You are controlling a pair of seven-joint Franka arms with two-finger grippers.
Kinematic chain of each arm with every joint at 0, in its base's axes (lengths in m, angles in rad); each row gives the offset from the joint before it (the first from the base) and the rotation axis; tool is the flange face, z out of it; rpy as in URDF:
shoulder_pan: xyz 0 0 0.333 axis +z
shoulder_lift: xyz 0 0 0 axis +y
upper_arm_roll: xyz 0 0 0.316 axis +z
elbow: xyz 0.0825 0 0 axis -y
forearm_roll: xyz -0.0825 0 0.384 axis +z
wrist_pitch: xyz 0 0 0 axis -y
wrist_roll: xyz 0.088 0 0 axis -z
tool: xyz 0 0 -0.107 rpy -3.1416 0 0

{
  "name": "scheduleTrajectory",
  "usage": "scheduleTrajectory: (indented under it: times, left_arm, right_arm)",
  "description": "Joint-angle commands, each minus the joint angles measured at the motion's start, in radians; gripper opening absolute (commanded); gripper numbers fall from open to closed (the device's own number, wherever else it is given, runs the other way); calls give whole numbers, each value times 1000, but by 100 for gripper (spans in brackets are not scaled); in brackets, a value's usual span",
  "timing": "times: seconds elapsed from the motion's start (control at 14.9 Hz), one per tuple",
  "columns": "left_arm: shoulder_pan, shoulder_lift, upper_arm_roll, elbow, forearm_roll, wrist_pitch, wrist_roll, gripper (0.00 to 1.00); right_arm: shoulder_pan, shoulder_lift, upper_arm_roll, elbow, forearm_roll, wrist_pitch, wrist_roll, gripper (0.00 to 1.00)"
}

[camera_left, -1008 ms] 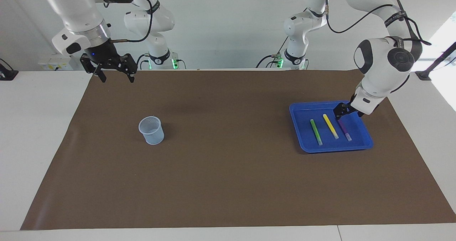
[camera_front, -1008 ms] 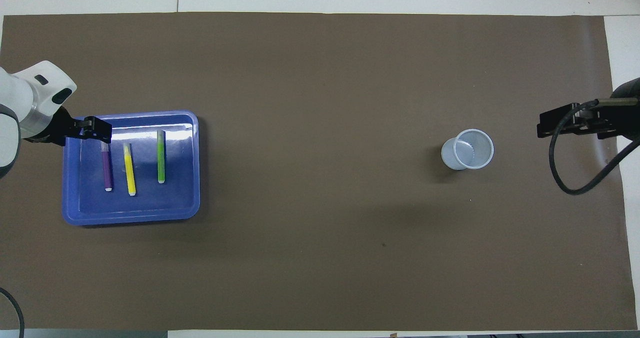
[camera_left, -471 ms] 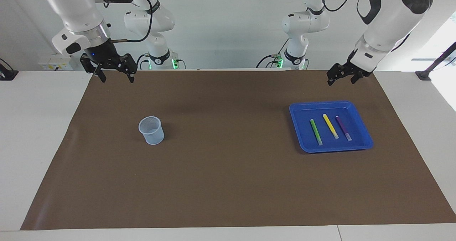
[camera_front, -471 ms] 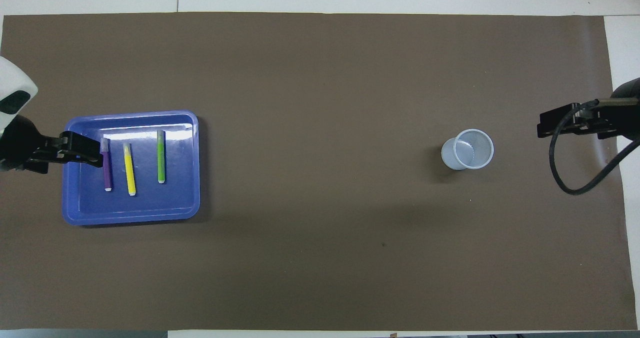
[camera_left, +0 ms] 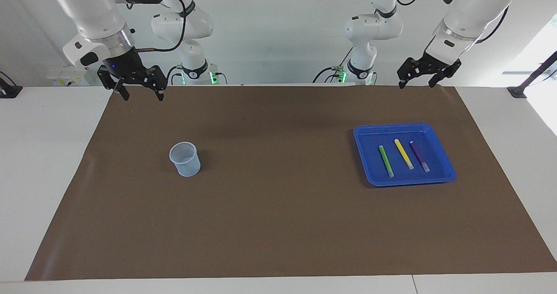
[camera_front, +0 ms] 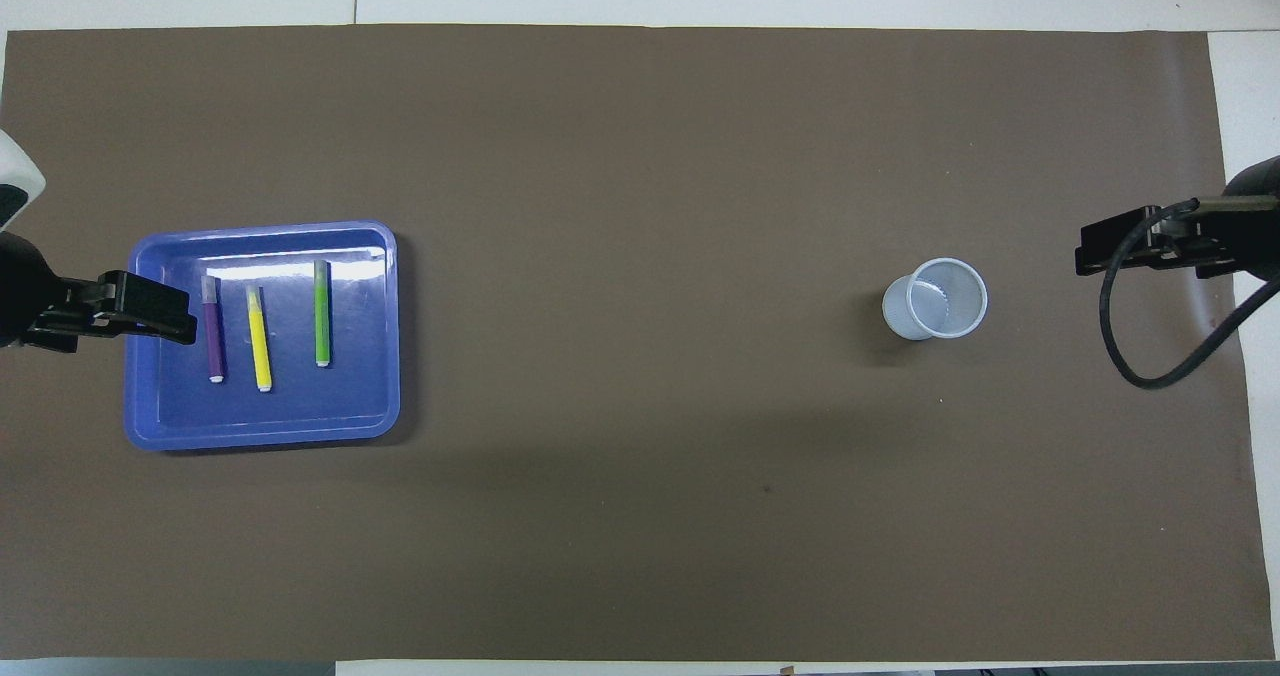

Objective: Right arm passes pens to left for tray arrangement

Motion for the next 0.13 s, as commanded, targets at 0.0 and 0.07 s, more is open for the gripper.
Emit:
scheduleTrajectory:
  times: [0.0, 0.07]
  left_arm:
    - [-18, 11, 21, 22, -3, -12, 6, 100]
    - [-18, 11, 21, 22, -3, -13, 6, 100]
  right_arm:
    - [-7, 0, -1, 3, 1, -20, -4, 100]
    - [-7, 0, -1, 3, 2, -20, -4, 100]
